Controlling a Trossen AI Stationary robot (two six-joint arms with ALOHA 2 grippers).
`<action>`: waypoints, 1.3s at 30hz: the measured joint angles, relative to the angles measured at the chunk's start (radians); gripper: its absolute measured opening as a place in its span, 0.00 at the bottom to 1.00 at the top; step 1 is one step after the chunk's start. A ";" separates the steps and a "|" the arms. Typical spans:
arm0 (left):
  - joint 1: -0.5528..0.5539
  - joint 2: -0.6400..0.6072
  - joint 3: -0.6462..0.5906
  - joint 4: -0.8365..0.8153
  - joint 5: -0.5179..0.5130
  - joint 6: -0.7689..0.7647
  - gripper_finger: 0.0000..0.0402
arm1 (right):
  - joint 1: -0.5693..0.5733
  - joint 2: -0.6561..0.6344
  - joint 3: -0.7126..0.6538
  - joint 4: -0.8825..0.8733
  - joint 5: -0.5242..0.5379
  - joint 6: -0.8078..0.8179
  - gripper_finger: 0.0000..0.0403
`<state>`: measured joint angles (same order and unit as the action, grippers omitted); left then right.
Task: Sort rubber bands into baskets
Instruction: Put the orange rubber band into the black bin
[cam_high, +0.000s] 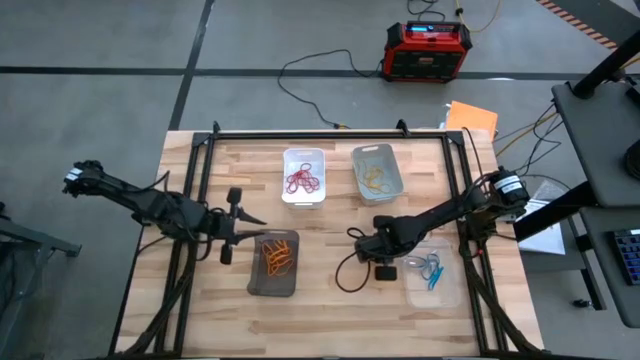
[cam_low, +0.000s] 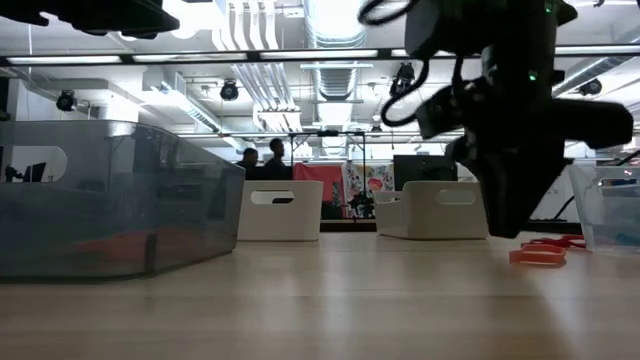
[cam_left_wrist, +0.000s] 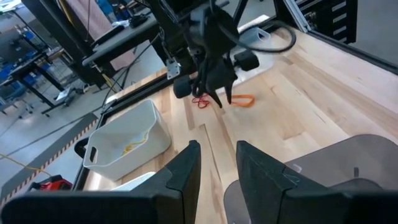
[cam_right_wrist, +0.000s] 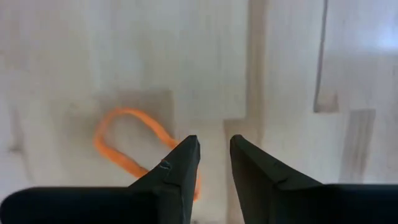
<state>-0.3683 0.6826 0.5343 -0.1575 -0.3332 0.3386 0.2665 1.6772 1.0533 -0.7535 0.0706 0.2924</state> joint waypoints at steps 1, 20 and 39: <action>0.000 0.004 0.000 0.000 0.000 0.000 0.22 | 0.001 0.000 0.009 0.000 -0.002 0.000 0.22; 0.000 0.046 0.000 0.049 -0.006 0.000 0.22 | 0.037 0.045 -0.008 -0.013 -0.027 -0.002 0.27; 0.000 0.053 0.000 0.068 -0.094 -0.184 0.30 | 0.034 0.016 0.098 0.035 0.155 -0.102 0.02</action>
<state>-0.3683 0.7357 0.5343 -0.0899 -0.4274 0.1550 0.3008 1.6936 1.1513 -0.7188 0.2258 0.1900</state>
